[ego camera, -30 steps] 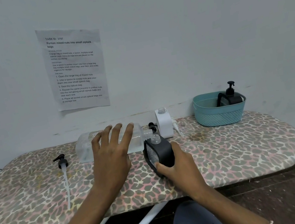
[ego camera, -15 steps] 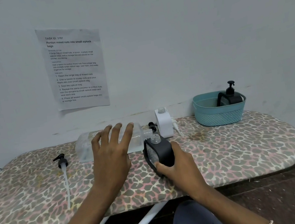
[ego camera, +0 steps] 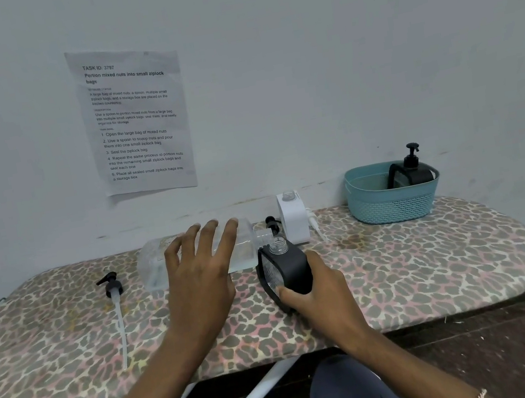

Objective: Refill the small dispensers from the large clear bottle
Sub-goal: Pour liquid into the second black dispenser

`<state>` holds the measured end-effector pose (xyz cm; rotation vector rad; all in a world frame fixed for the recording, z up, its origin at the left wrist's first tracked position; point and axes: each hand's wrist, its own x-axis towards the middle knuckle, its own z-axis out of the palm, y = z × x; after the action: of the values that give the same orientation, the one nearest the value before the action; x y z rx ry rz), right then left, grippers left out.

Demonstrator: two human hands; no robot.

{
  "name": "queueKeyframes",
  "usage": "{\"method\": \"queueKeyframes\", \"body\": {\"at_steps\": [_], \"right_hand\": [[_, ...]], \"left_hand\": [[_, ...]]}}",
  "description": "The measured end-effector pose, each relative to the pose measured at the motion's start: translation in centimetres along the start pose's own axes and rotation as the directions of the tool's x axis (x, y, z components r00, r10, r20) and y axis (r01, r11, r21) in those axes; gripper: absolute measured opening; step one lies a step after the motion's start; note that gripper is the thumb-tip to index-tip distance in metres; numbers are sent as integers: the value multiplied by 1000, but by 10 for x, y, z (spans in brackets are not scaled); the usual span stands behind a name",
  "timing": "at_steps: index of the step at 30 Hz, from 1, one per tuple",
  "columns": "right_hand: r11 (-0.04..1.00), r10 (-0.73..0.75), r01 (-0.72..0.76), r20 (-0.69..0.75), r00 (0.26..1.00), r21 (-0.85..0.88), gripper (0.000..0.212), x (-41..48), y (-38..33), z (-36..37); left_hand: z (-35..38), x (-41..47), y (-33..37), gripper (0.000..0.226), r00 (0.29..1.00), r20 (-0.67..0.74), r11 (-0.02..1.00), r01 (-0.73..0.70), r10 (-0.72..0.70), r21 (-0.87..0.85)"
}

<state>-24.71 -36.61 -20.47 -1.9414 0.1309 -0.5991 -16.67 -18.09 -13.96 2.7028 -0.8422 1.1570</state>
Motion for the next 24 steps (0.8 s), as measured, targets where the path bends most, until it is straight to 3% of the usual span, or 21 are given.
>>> {"method": "queueKeyframes", "body": {"at_steps": [9, 14, 19, 24], "right_hand": [[998, 3, -1, -35, 999, 65, 36, 1, -5, -2], [998, -2, 4, -18, 1000, 68, 40, 3, -6, -5], [998, 11, -12, 22, 1000, 68, 39, -2, -4, 0], [1000, 5, -6, 27, 1000, 25, 41, -4, -5, 6]], "left_hand": [[5, -3, 4, 91, 998, -46, 997, 47, -50, -53], [0, -4, 1, 89, 986, -35, 970, 155, -164, -190], [-3, -3, -16, 78, 930, -26, 806, 303, -366, -509], [4, -8, -38, 69, 853, -7, 649, 393, -522, -651]]}}
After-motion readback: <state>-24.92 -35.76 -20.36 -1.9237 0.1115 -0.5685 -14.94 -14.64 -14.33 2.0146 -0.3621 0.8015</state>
